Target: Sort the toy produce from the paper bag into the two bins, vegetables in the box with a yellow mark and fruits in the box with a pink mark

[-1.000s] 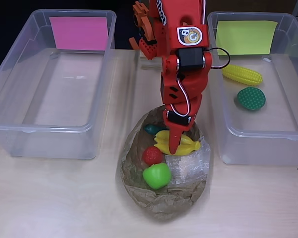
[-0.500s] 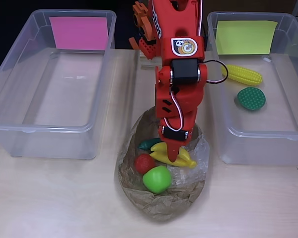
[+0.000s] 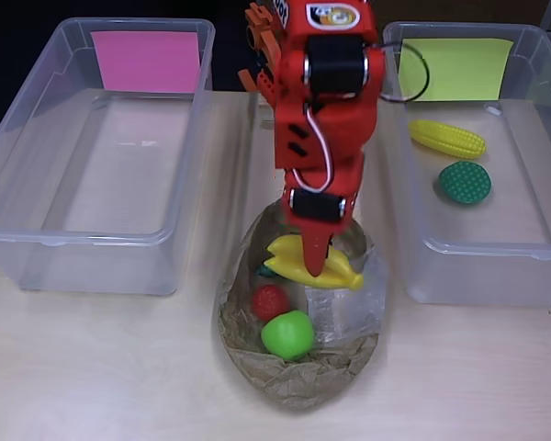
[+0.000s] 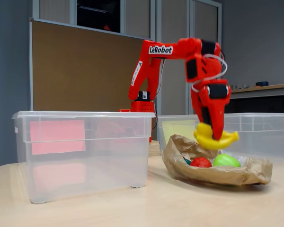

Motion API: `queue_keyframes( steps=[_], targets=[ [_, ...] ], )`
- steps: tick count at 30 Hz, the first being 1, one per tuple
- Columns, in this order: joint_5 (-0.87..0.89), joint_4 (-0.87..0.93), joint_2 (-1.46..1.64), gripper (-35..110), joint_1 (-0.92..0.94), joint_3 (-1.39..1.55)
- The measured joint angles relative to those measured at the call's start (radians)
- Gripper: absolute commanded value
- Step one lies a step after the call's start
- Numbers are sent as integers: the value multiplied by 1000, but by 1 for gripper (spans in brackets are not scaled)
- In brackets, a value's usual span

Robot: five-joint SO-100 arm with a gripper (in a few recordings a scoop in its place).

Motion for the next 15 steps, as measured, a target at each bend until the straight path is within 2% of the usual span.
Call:
queue_keyframes(
  steps=[4, 8, 15],
  targets=[
    [20, 164, 72, 1, -8, -127],
    [80, 232, 241, 1, 23, -60],
    [132, 321, 577, 0, 285, 196]
  ],
)
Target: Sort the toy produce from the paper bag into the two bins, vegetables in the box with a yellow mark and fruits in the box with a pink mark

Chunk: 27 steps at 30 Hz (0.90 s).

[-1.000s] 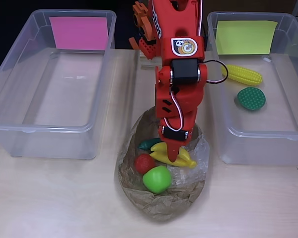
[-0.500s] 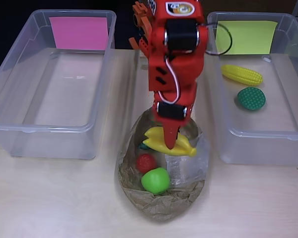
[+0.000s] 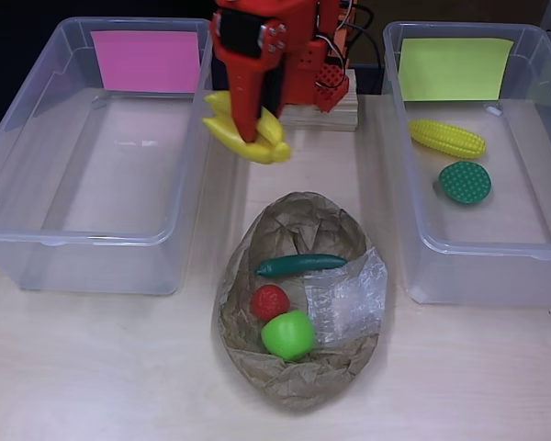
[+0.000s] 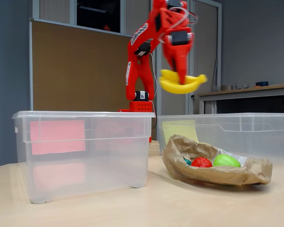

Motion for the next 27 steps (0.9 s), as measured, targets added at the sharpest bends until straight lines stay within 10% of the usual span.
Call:
queue_keyframes(
  steps=[11, 27],
  targets=[
    [-48, -156, 69, 0, 497, 175],
    [-89, -482, 80, 18, 689, 486]
  ],
)
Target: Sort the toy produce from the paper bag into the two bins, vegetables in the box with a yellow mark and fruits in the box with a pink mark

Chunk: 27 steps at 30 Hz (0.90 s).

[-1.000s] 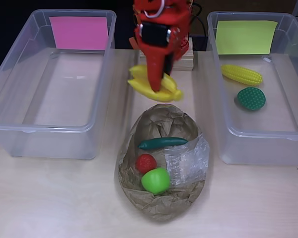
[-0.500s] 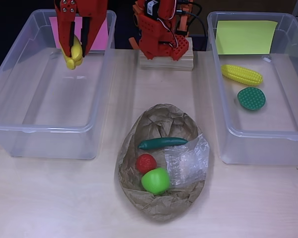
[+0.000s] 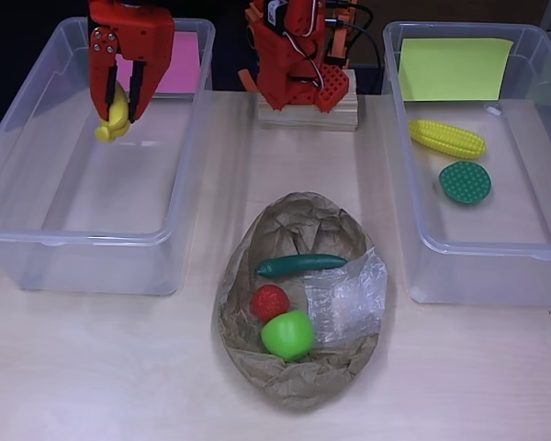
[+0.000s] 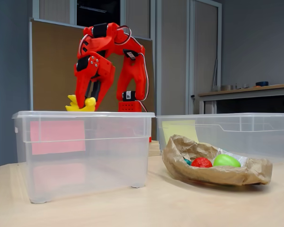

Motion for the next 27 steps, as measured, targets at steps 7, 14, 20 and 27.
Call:
queue_keyframes(
  steps=[7, 14, 20, 27],
  targets=[
    [35, -104, 138, 21, 52, 140],
    [25, -64, 112, 21, 54, 117],
    [37, -58, 40, 20, 29, 21],
    [55, -72, -34, 20, -9, -15]
  ],
)
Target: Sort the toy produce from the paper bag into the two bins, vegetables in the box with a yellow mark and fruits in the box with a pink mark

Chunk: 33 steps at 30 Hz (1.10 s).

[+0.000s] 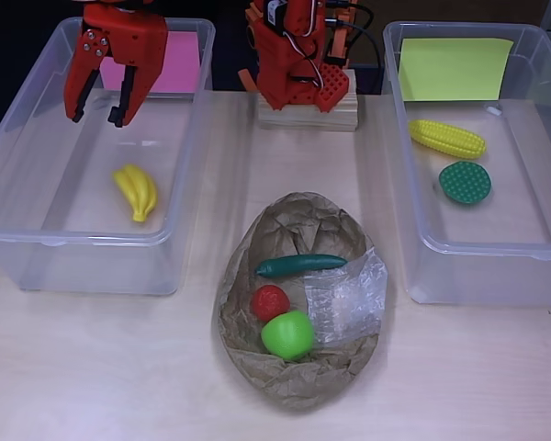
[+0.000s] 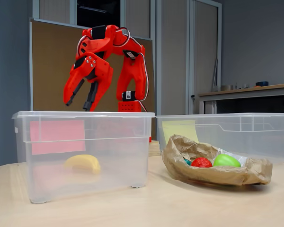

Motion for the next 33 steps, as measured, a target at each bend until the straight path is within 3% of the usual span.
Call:
queue_keyframes(
  steps=[11, 18, 27, 33],
  targets=[
    [115, -265, -121, 19, -138, 40],
    [89, -202, -130, 19, -285, 5],
    [-38, 95, -61, 17, -209, -255],
    [9, 140, 118, 15, -399, -173]
  ],
)
